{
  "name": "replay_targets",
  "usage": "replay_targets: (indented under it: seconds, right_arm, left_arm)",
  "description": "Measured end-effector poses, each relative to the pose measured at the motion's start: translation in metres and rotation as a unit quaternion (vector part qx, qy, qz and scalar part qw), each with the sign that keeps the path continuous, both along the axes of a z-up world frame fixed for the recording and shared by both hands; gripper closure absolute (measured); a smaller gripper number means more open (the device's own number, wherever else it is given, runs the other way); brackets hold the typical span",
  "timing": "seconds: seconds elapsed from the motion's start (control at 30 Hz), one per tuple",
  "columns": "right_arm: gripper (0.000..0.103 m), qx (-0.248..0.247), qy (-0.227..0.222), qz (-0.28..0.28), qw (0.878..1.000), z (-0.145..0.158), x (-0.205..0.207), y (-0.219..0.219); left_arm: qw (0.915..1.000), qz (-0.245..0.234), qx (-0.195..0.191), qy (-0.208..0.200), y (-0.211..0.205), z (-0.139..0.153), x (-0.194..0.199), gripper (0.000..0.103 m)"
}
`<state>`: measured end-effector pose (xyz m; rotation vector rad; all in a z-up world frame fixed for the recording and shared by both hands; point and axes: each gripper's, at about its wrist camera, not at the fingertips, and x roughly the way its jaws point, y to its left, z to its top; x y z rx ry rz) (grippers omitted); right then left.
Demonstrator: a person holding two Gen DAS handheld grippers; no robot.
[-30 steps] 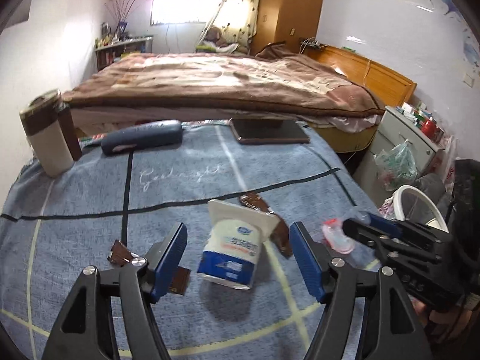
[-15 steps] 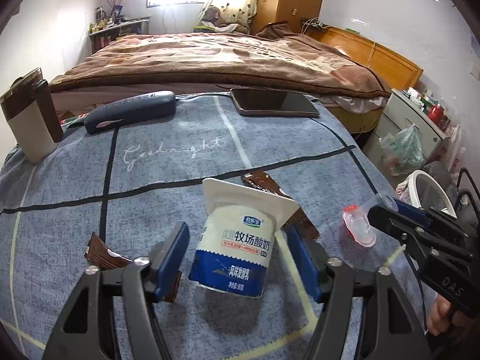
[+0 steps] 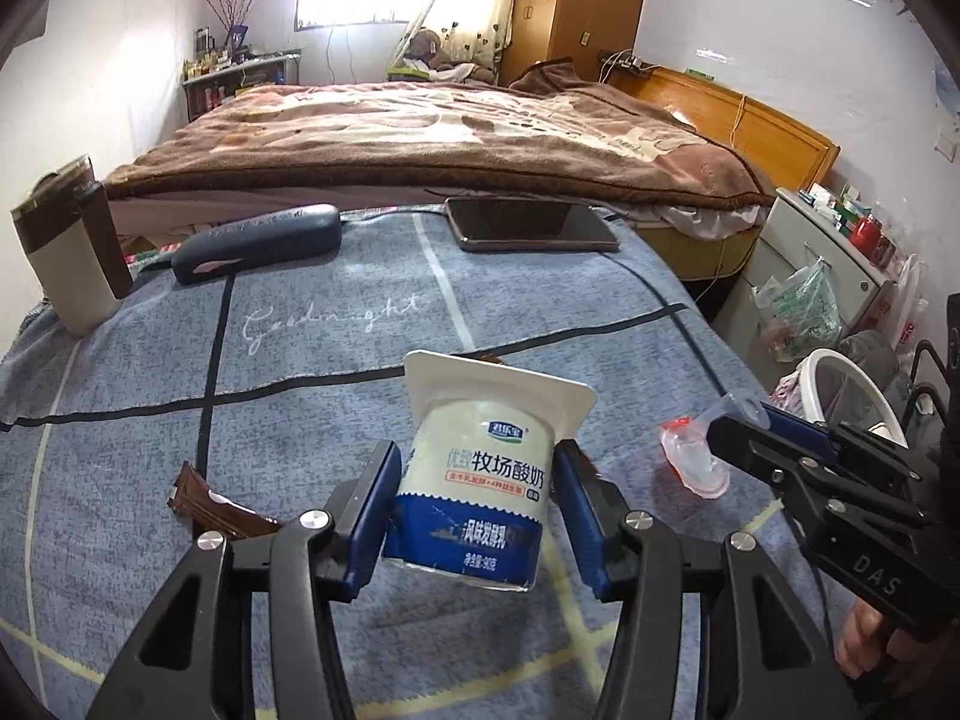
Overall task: Collect trash
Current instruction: 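Carry the yogurt cup and clear cup over the wastebasket with both tools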
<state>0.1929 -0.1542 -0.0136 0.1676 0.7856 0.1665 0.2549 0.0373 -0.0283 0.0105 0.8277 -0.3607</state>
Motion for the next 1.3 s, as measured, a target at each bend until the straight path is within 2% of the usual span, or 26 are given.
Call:
replay_targets:
  seconds: [0.6, 0.97, 1.3]
  right_arm:
    - [0.072, 0.002, -0.032, -0.026, 0.999, 0.025, -0.032, -0.031]
    - [0.072, 0.000, -0.054, -0.050, 0.997, 0.039, -0.057, -0.061]
    - [0.072, -0.012, -0.063, -0.089, 0.994, 0.047, -0.078, -0.100]
  left_arm:
    - [0.9989, -0.023, -0.011, -0.041, -0.038, 0.039, -0.045, 0.049]
    - [0.9966, -0.055, -0.019, -0.059, -0.078, 0.055, -0.069, 0.049]
    - [0.9930, -0.098, -0.031, -0.057, -0.130, 0.058, -0.081, 0.049]
